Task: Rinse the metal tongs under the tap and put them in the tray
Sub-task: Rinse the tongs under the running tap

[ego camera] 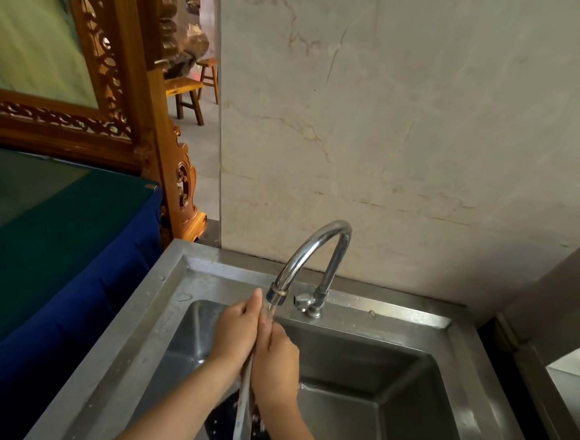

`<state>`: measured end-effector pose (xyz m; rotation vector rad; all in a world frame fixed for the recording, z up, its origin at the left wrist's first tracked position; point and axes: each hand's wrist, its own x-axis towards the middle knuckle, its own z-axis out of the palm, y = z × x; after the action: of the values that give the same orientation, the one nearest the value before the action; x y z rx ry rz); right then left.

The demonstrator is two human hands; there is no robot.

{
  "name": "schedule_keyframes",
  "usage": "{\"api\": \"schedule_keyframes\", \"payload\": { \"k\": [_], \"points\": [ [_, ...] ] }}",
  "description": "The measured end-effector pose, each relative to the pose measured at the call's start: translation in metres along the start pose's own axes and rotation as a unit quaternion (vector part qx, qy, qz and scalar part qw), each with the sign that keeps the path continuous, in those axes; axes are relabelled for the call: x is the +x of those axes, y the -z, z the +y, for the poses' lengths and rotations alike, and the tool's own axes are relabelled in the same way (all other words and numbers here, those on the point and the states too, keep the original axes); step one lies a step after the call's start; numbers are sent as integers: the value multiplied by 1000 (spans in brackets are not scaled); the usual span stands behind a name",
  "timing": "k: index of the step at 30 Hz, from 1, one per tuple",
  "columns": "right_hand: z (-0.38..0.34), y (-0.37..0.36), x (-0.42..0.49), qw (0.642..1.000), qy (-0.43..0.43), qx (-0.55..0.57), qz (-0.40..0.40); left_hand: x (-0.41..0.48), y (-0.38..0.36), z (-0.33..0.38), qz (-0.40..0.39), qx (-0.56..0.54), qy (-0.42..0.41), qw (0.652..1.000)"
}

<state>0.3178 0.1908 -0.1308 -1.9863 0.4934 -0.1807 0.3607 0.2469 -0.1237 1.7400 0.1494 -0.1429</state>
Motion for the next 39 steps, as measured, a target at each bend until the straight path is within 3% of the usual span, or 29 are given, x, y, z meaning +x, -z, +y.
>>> {"api": "schedule_keyframes", "payload": {
  "k": [9,16,26,34,39],
  "points": [
    [1,2,20,998,-33,28,33,-7,-2,-13,-70,16,0,997],
    [-4,-14,19,999,-36,19,25,13,7,0,-51,-22,16,998],
    [-1,-9,40,996,-80,40,14,6,8,-20,-54,80,-7,995],
    [-10,-16,34,994,-109,-6,2,16,10,-17,-53,-9,27,998],
    [-24,-11,23,991,-119,39,36,18,6,-17,-45,-15,56,997]
  ]
}}
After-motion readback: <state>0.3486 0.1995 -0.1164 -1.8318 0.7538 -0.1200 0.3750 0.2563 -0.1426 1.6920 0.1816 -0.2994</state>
